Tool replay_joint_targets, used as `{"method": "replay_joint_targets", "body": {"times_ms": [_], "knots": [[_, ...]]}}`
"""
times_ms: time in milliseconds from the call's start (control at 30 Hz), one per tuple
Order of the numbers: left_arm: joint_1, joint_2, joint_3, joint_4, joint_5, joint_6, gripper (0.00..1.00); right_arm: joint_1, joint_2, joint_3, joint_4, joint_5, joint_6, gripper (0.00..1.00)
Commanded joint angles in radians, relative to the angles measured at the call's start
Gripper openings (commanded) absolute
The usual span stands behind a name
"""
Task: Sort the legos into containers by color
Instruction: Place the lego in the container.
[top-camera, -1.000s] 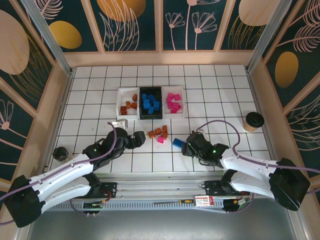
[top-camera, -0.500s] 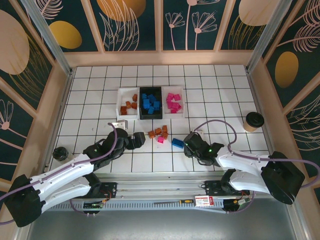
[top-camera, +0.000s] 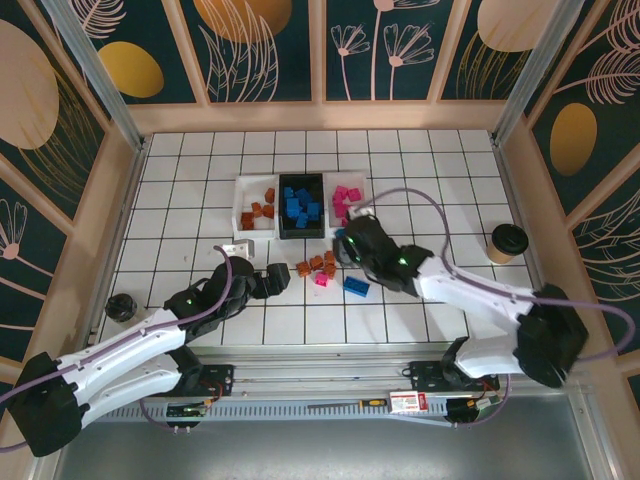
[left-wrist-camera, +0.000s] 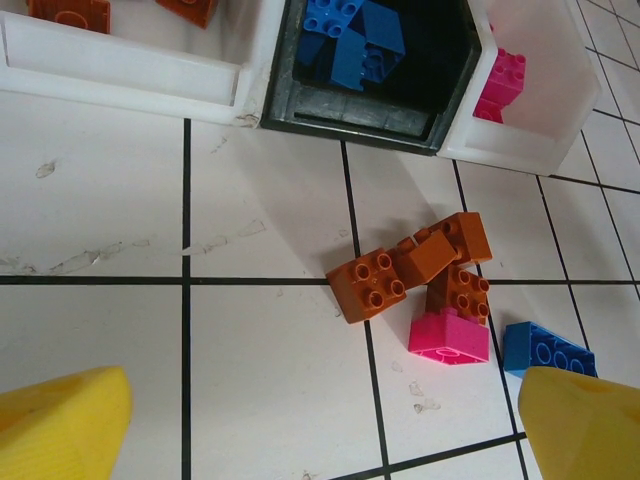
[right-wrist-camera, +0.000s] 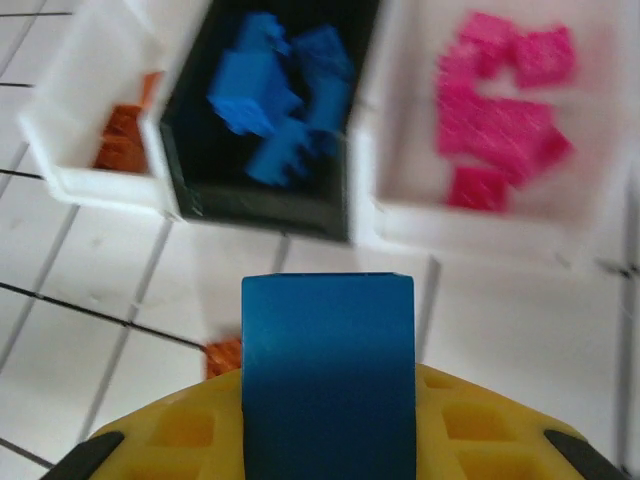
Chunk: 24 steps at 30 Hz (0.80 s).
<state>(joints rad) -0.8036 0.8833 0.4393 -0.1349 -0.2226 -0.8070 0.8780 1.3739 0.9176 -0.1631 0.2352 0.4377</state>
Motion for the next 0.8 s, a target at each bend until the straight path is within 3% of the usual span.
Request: {"method": "replay_joint_targets", "body": {"times_ms": [0,300,367,400,433,533,767], "knots": [[0.001,-0.018,-0.002,-0.022,-0.02,-0.02,0.99,-0.029,0.18,0.142,0.088,-0.06,-0.092,0.17],[0.0,-0.071,-0.01,-0.052,-0.018,-0.033,0.98,-0.118,0.601,0.537,0.064,-0.083,-0.097,0.2],[0.0,-0.075,-0.011,-0.054,-0.016,-0.033,0.99,-0.127,0.641,0.583,0.051,-0.08,-0.092,0.28],[0.0,-0.076,-0.011,-0.056,-0.017,-0.034,0.99,-0.13,0.652,0.601,0.047,-0.078,-0.091,0.39],[0.0,-0.075,-0.01,-0.058,-0.016,-0.033,0.99,-0.132,0.655,0.611,0.042,-0.074,-0.092,0.47],[0.0,-0.073,-0.005,-0.063,-0.02,-0.031,0.99,-0.13,0.618,0.6,0.043,-0.078,-0.094,0.56],[0.0,-0.078,0.001,-0.064,-0.023,-0.031,0.99,-0.111,0.367,0.342,0.111,-0.089,-0.072,0.6]]}}
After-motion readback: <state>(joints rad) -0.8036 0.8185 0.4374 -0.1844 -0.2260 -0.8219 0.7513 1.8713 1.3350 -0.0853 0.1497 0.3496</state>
